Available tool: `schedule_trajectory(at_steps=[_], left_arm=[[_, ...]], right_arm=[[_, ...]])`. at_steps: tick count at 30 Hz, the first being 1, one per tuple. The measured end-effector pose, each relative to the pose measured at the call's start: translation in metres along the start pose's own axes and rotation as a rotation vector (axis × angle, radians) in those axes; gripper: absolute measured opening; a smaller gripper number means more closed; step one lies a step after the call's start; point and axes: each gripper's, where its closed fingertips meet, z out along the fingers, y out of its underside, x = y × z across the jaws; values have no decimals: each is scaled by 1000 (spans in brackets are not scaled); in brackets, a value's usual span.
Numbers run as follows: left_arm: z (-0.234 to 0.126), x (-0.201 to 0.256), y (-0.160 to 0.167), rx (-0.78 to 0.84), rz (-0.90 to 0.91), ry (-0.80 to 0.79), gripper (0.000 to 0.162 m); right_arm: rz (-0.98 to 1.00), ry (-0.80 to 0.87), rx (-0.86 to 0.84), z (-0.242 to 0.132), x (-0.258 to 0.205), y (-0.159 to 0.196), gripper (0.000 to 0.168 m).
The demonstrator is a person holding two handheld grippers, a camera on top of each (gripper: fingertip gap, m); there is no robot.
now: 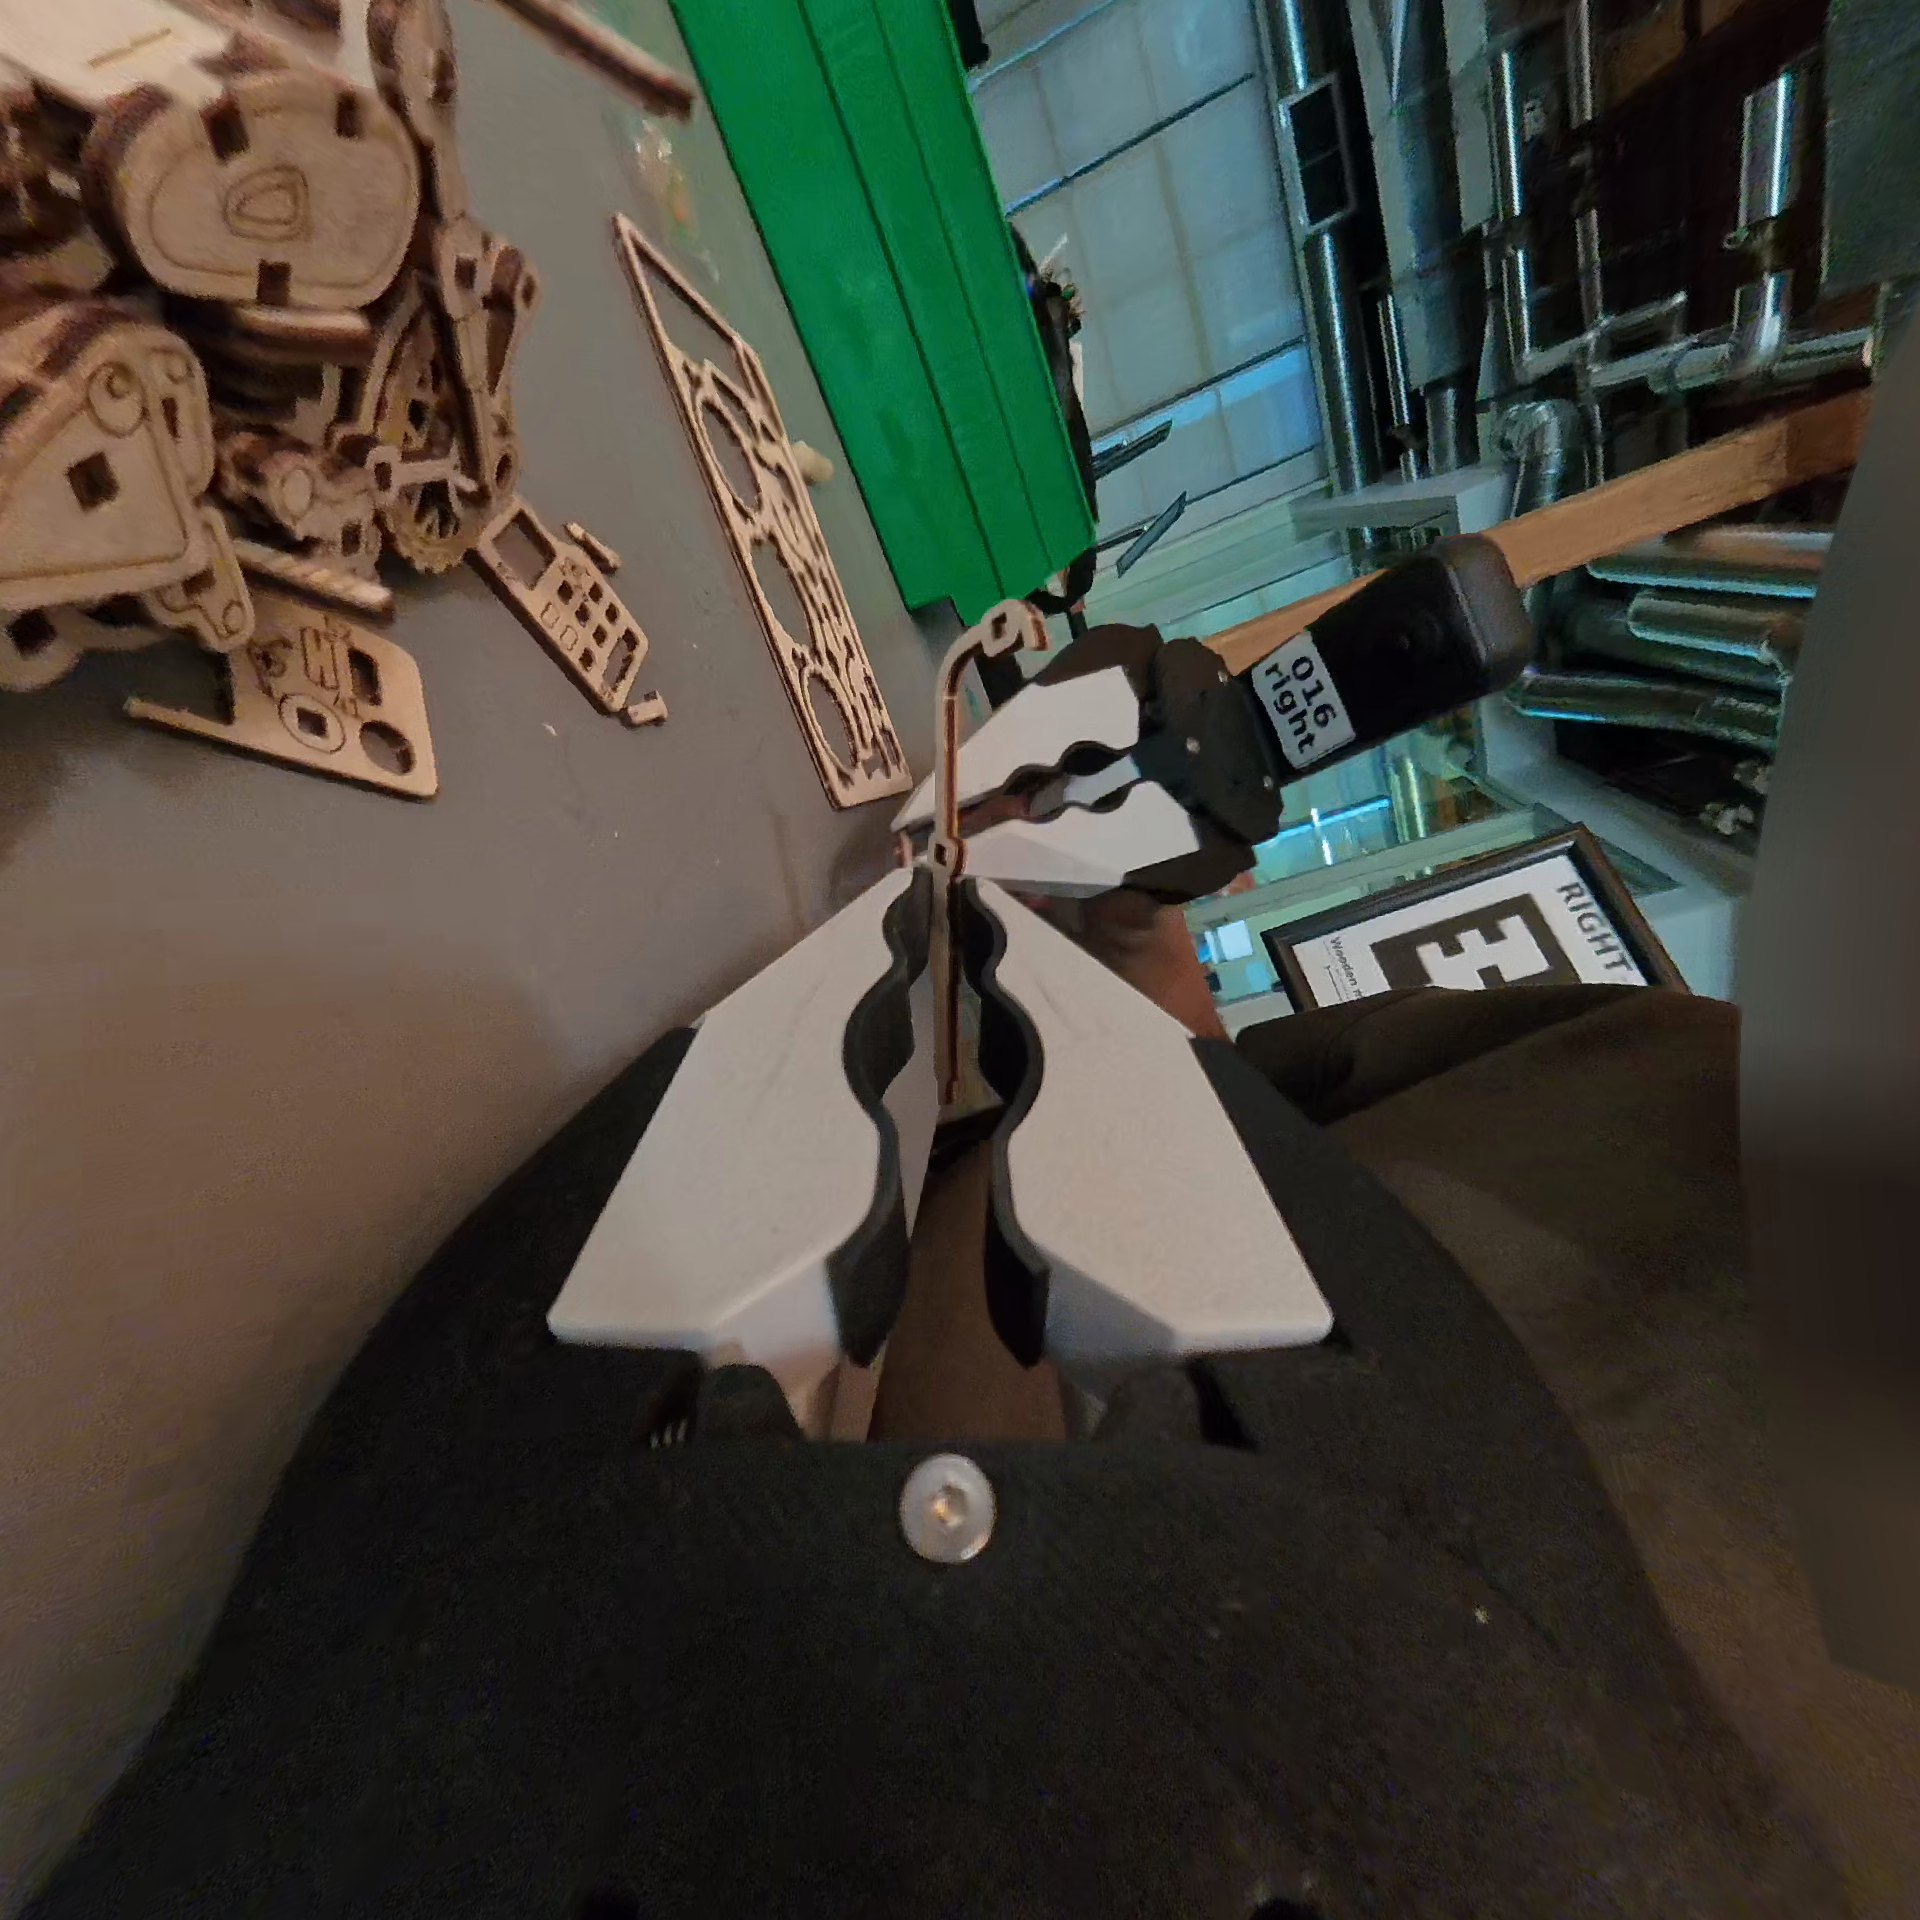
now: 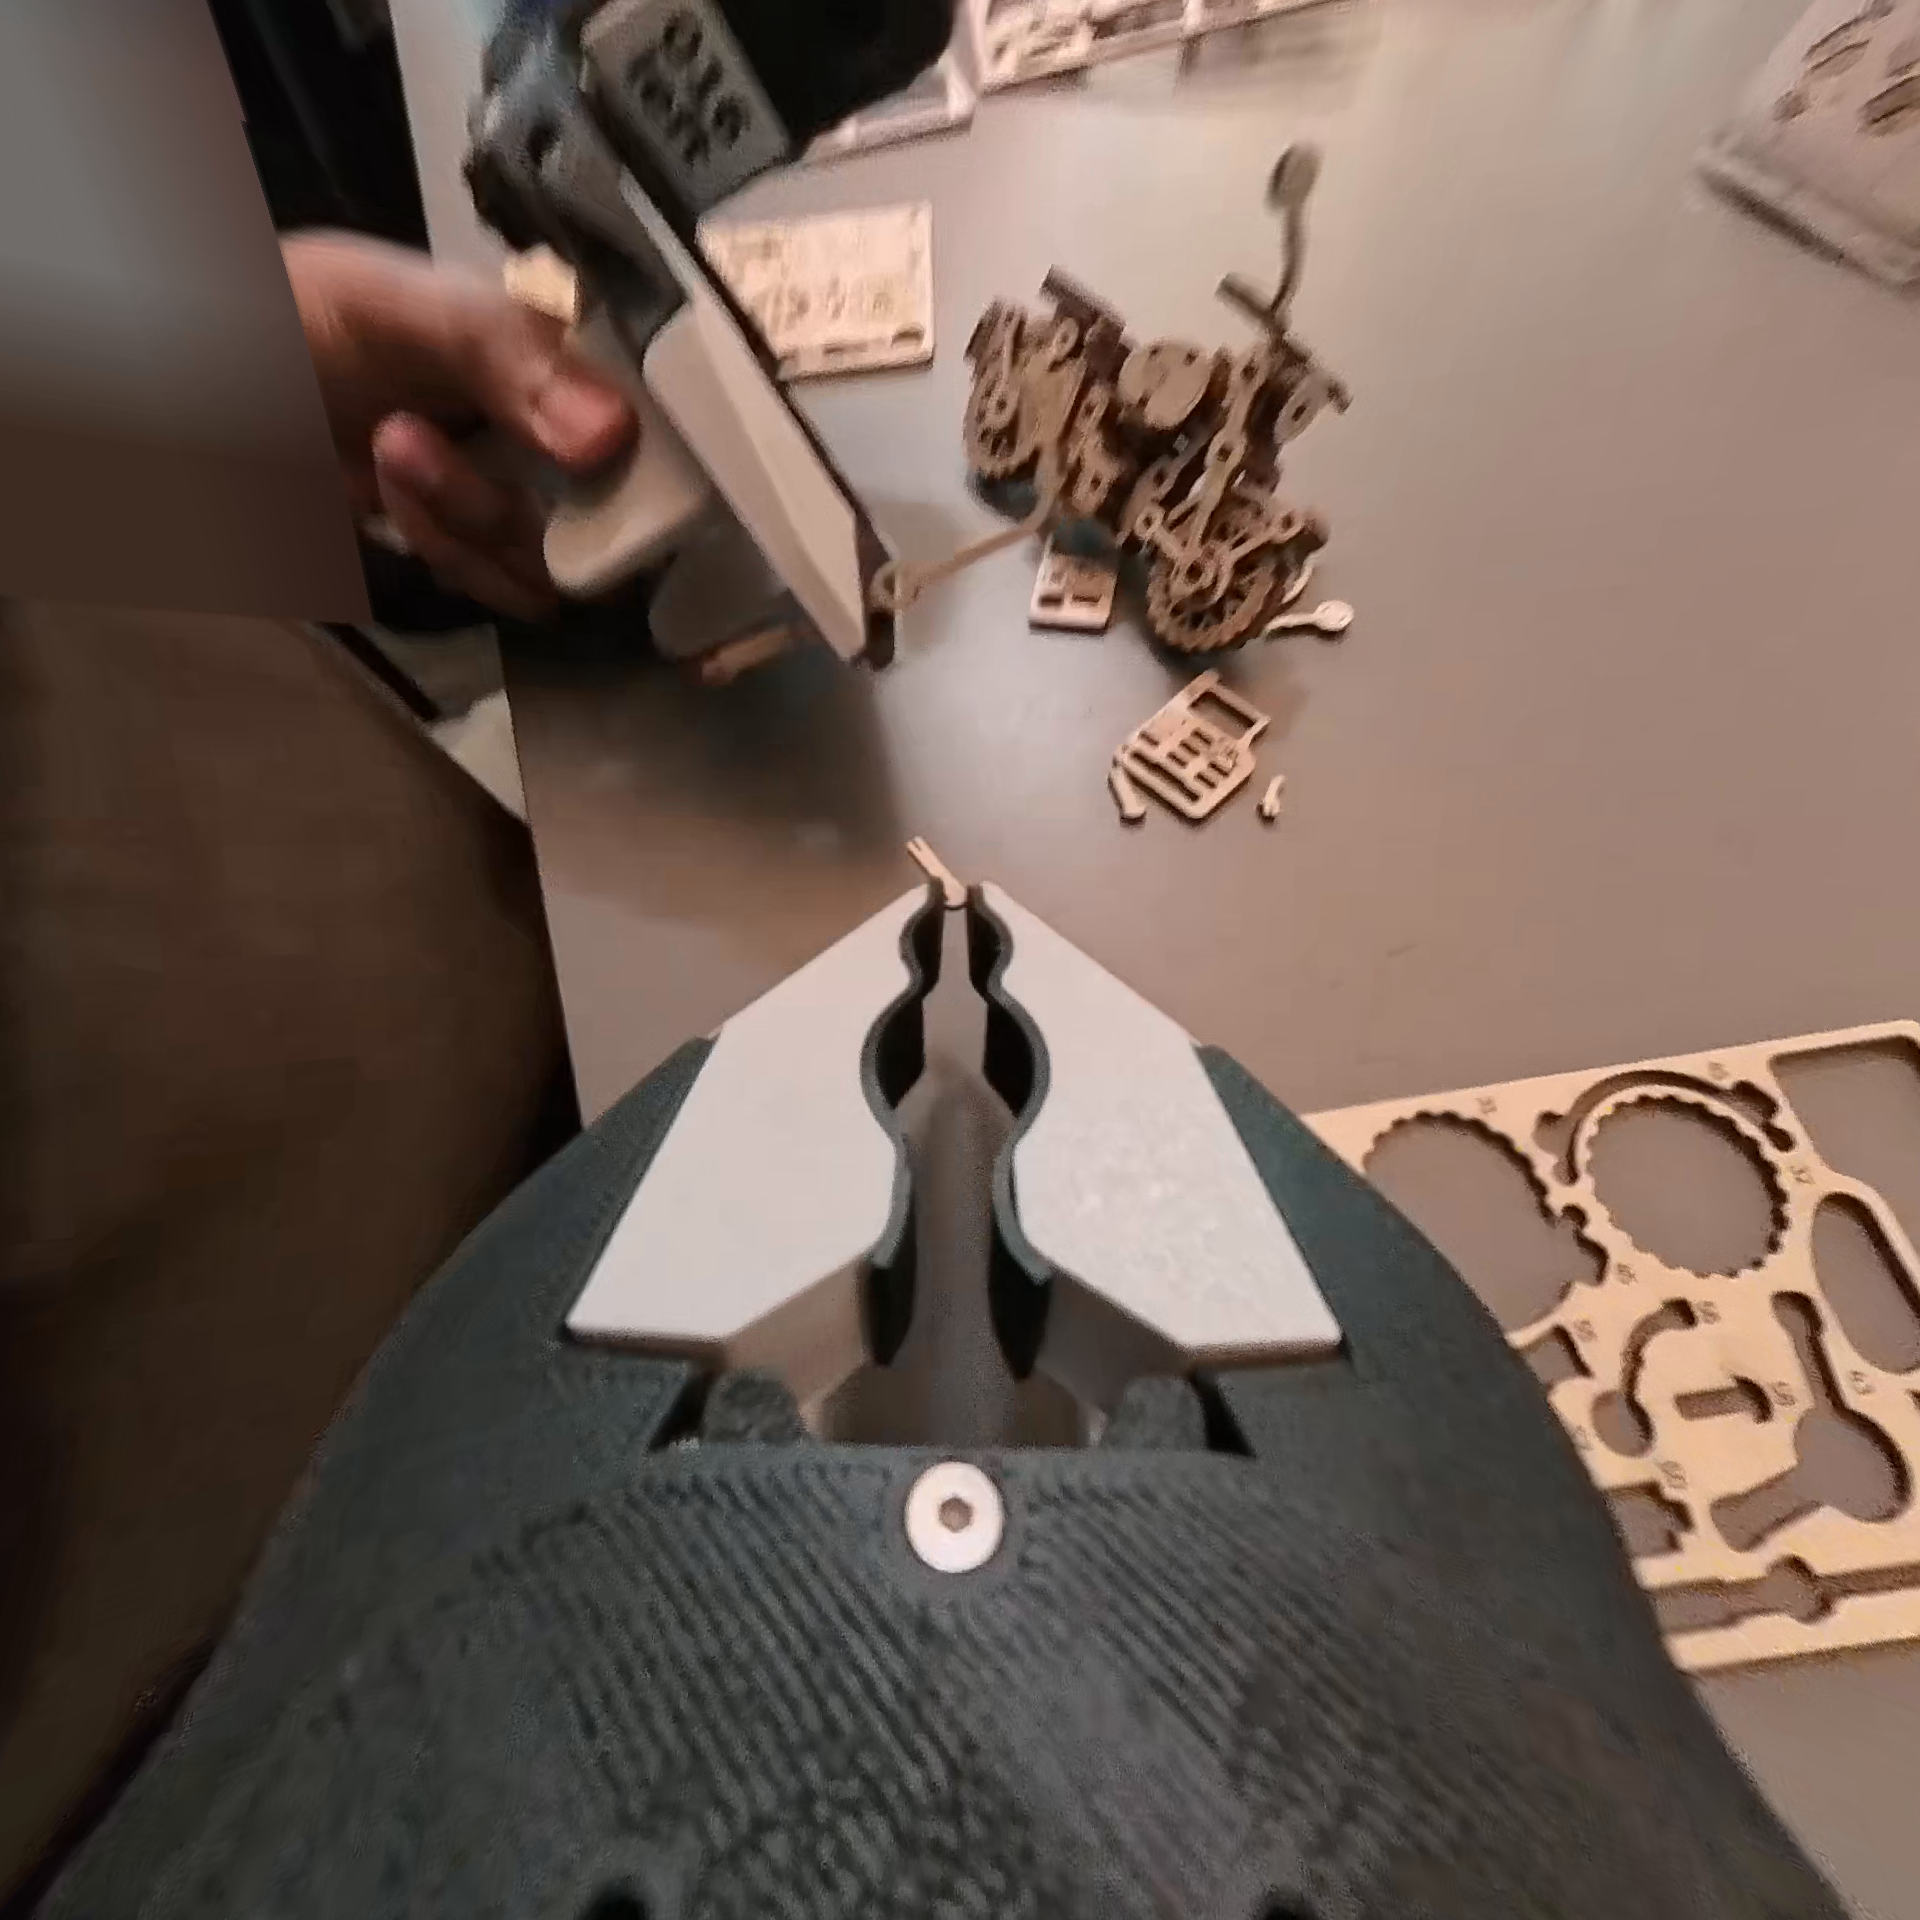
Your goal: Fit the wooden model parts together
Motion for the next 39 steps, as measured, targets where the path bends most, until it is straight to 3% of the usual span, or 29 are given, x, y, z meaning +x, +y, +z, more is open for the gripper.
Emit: schedule_trajectory(at_steps=[5, 16, 39], left_arm=[[2, 3, -3, 36, 173, -71, 2], [6, -11, -4, 40, 492, -387, 2], [10, -11, 1, 27, 581, -470, 2]], right_arm=[[209, -11, 123, -1, -2, -30, 2], [552, -63, 205, 8, 0, -38, 2], [581, -39, 153, 18, -1, -29, 0]])
